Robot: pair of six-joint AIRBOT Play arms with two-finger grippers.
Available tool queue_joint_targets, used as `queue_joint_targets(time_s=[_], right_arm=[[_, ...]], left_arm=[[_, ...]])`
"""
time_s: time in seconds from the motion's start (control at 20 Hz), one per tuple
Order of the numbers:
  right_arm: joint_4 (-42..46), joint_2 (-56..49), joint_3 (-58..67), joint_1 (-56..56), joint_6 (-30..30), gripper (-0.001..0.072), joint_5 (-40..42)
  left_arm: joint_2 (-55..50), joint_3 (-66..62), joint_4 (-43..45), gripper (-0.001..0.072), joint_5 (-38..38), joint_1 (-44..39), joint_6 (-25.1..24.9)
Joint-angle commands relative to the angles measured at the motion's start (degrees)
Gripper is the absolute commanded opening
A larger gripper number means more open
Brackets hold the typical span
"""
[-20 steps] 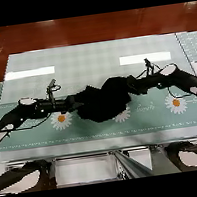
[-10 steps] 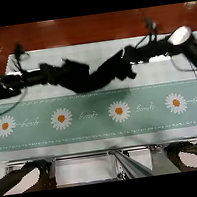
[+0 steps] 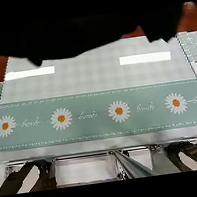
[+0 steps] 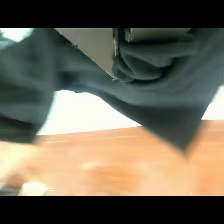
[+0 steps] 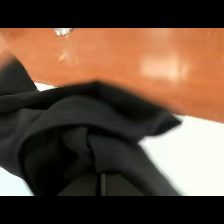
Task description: Fold the shirts.
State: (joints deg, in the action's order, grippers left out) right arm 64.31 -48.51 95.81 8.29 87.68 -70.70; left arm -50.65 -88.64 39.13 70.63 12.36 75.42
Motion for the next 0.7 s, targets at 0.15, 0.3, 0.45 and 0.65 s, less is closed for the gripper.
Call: queue_joint_targets(time_s=[0.15,0.3,0.45,0.65], right_arm=[[2.67,12.35,0.92,0.02,4.57,0.0027,-18.01],[2.49,14.69,-5.27,0.02,7.48,0.0026,-24.11],[1.55,18.56,-18.45,0.02,9.09,0.0027,-24.39],[1.84,21.11,-39.06,0.02,9.84,0.0027,-17.49]], left_arm=[[12.20,-1.66,16.20,0.0020,21.18,0.55,7.82],[17.29,4.81,16.20,0.0020,23.52,-0.11,9.22],[21.55,17.18,16.17,0.0020,24.44,-0.20,9.97],[22.82,39.54,16.11,0.0020,23.08,-0.37,9.77]])
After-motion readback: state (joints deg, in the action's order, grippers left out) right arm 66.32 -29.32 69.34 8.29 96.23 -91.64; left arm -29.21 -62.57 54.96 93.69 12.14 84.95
